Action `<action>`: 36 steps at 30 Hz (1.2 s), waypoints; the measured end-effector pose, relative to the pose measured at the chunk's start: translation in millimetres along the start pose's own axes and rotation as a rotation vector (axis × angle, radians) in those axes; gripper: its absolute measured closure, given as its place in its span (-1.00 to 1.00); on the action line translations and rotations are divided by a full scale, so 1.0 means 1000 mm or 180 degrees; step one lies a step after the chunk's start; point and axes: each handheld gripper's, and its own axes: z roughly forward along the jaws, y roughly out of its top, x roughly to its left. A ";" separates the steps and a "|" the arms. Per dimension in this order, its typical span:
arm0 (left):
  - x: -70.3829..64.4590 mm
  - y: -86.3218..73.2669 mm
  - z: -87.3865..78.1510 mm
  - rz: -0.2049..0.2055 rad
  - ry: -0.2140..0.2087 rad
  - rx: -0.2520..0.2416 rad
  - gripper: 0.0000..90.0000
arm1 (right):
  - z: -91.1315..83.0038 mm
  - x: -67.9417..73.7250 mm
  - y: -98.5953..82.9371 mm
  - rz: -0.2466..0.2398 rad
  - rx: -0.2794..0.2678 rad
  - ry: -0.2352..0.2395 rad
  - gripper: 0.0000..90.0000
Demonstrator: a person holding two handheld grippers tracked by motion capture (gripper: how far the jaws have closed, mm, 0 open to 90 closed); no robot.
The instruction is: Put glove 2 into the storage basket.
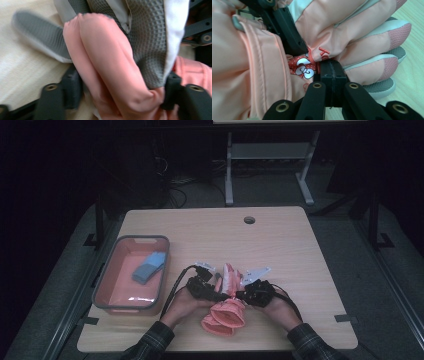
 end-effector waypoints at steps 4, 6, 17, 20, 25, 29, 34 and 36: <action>0.001 0.000 -0.002 0.0030 -0.0055 -0.0008 0.08 | -0.002 -0.003 -0.002 0.0067 -0.0038 0.0060 1.00; 0.002 0.001 -0.003 0.0028 -0.0066 0.0011 0.15 | -0.005 -0.005 -0.003 0.0103 -0.0086 0.0098 0.92; -0.005 0.008 -0.012 0.0104 -0.0090 -0.0086 0.27 | -0.042 -0.028 -0.036 0.0505 -0.0363 -0.0222 -0.20; -0.009 0.011 -0.018 0.0122 -0.0071 -0.0153 0.28 | -0.046 -0.040 -0.052 0.0661 -0.0324 -0.0395 -0.37; -0.012 0.014 -0.029 0.0172 -0.0010 -0.0207 0.28 | -0.040 -0.051 -0.060 0.0799 -0.0279 -0.0616 -0.53; -0.015 0.016 -0.037 0.0207 0.0062 -0.0245 0.27 | -0.033 -0.053 -0.061 0.0800 -0.0185 -0.0634 -0.60; -0.019 0.018 -0.043 0.0285 0.0103 -0.0244 0.27 | -0.025 -0.052 -0.063 0.0734 -0.0130 -0.0696 -0.68; -0.021 0.019 -0.046 0.0325 0.0114 -0.0230 0.27 | -0.025 -0.051 -0.064 0.0753 -0.0152 -0.0692 -0.68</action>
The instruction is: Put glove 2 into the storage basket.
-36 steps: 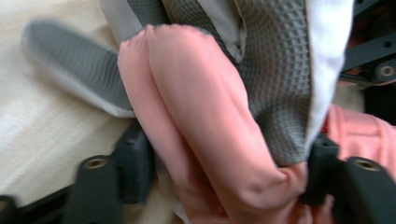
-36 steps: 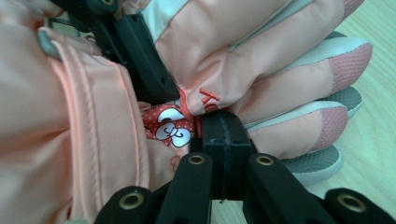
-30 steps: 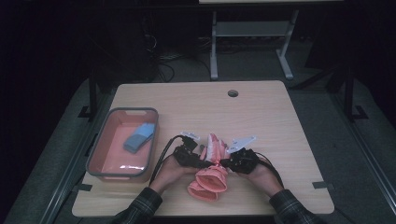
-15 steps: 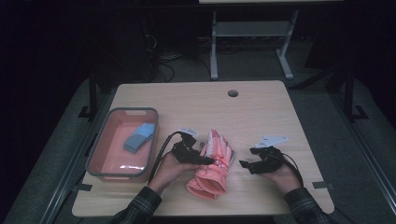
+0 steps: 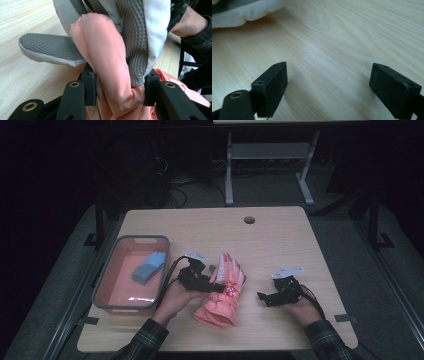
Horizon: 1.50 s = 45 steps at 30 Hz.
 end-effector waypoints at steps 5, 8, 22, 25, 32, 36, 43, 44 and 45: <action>-0.003 0.004 -0.005 0.0025 0.0008 -0.0033 0.27 | 0.002 -0.001 -0.004 -0.0022 -0.0149 0.0022 -0.71; -0.004 0.007 -0.011 0.0024 0.0009 -0.0049 0.26 | 0.002 -0.001 -0.004 -0.0022 -0.0148 0.0022 -0.71; -0.004 0.030 -0.065 0.0032 0.0122 -0.0173 0.25 | 0.002 0.000 -0.004 -0.0018 -0.0146 0.0021 -0.71; 0.001 0.032 -0.082 0.0013 0.0137 -0.0193 0.25 | 0.002 0.000 -0.004 -0.0018 -0.0147 0.0019 -0.72; 0.014 0.029 -0.115 -0.0071 0.0227 -0.0287 0.25 | 0.003 -0.001 -0.004 -0.0021 -0.0149 0.0019 -0.72; 0.023 0.025 -0.139 -0.0121 0.0309 -0.0365 0.24 | 0.003 -0.001 -0.004 -0.0020 -0.0149 0.0020 -0.71; 0.037 0.014 -0.176 -0.0230 0.0489 -0.0466 0.24 | 0.003 -0.001 -0.004 -0.0021 -0.0149 0.0019 -0.72; 0.039 0.012 -0.181 -0.0245 0.0522 -0.0482 0.24 | 0.003 -0.001 -0.004 -0.0021 -0.0149 0.0019 -0.71; 0.042 0.010 -0.186 -0.0259 0.0552 -0.0488 0.24 | 0.003 -0.001 -0.004 -0.0022 -0.0149 0.0019 -0.72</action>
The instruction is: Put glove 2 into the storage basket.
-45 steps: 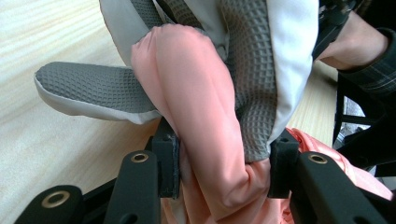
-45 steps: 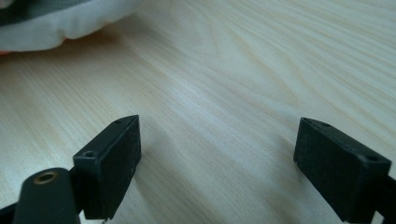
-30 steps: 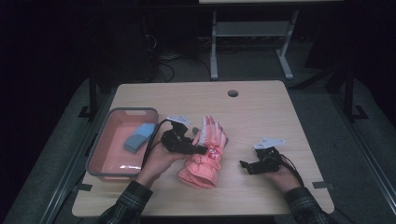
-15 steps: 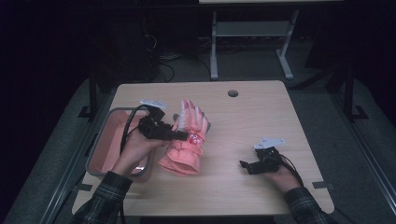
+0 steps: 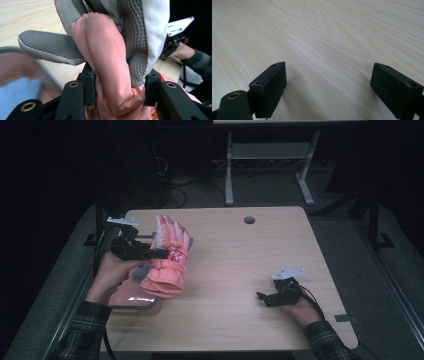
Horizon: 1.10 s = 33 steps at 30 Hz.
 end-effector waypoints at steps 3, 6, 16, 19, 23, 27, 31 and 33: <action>0.008 -0.005 -0.012 -0.0039 0.0077 -0.0024 0.24 | 0.000 0.000 0.000 0.0001 0.0001 0.0000 -0.72; 0.019 -0.012 -0.024 -0.0084 0.0165 -0.0032 0.24 | 0.000 0.000 0.000 0.0002 0.0001 0.0000 -0.71; 0.052 -0.033 -0.046 -0.0243 0.0376 -0.0053 0.24 | 0.000 0.000 0.000 0.0005 -0.0007 -0.0012 -0.72; 0.060 -0.038 -0.043 -0.0290 0.0405 0.0005 0.24 | 0.000 0.000 0.000 0.0011 -0.0004 -0.0010 -0.71; 0.068 -0.045 -0.031 -0.0304 0.0456 0.0140 0.23 | 0.000 0.000 0.000 0.0010 -0.0005 -0.0010 -0.71; 0.074 -0.048 -0.020 -0.0292 0.0516 0.0277 0.23 | 0.000 0.000 0.000 0.0011 -0.0005 -0.0010 -0.72; 0.078 -0.053 -0.006 -0.0300 0.0502 0.0375 0.22 | 0.000 0.000 0.000 0.0011 -0.0005 -0.0010 -0.72; 0.080 -0.056 0.000 -0.0317 0.0491 0.0424 0.22 | 0.000 0.000 0.000 0.0011 -0.0005 -0.0010 -0.71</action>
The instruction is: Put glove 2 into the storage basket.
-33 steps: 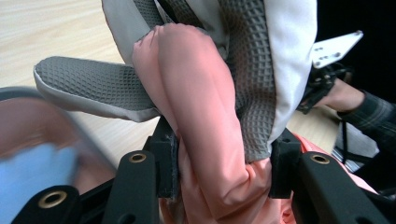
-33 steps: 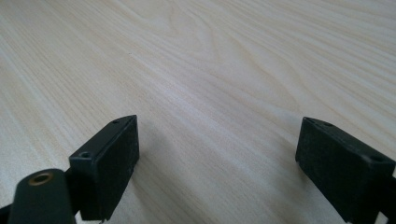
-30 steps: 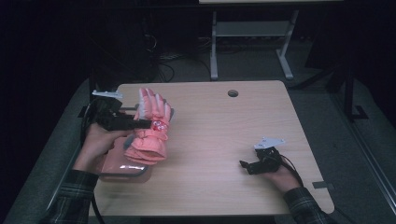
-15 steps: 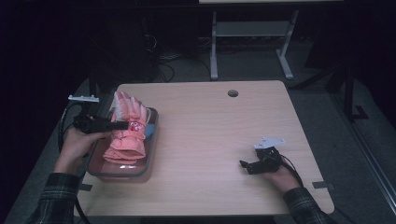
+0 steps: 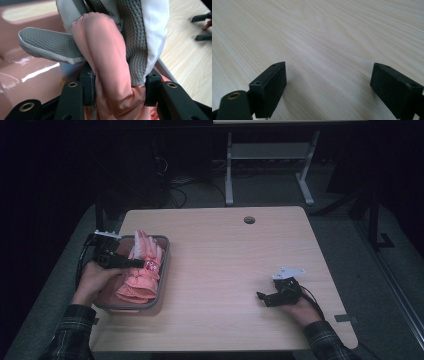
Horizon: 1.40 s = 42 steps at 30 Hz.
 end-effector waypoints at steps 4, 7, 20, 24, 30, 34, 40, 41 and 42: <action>0.001 -0.005 0.012 -0.0002 -0.0008 0.0143 0.21 | 0.000 0.000 0.000 -0.0002 -0.0001 0.0000 -0.71; 0.004 -0.009 0.020 -0.0011 -0.0008 0.0198 0.21 | 0.000 0.000 0.000 -0.0003 -0.0001 -0.0001 -0.71; 0.011 -0.014 0.017 -0.0150 -0.0104 0.0032 -0.28 | 0.000 0.000 0.000 0.0003 0.0002 -0.0004 -0.71; 0.007 -0.013 0.009 -0.0128 -0.0027 -0.0030 -0.58 | 0.000 0.000 0.000 0.0002 0.0001 -0.0003 -0.71; 0.001 -0.012 -0.004 -0.0098 0.0067 -0.0163 -0.69 | 0.000 0.000 0.000 0.0007 0.0003 -0.0004 -0.71; -0.002 -0.010 -0.016 -0.0046 0.0176 -0.0260 -0.70 | 0.000 0.000 0.000 0.0005 0.0002 -0.0003 -0.71; -0.013 -0.003 -0.034 0.0083 0.0230 -0.0444 -0.70 | 0.000 0.000 0.000 0.0001 0.0001 -0.0003 -0.71; -0.015 -0.002 -0.036 0.0107 0.0229 -0.0468 -0.70 | 0.000 0.000 0.000 0.0002 0.0001 -0.0004 -0.71; -0.018 0.000 -0.038 0.0140 0.0228 -0.0495 -0.70 | 0.000 0.000 0.000 0.0001 0.0001 -0.0004 -0.71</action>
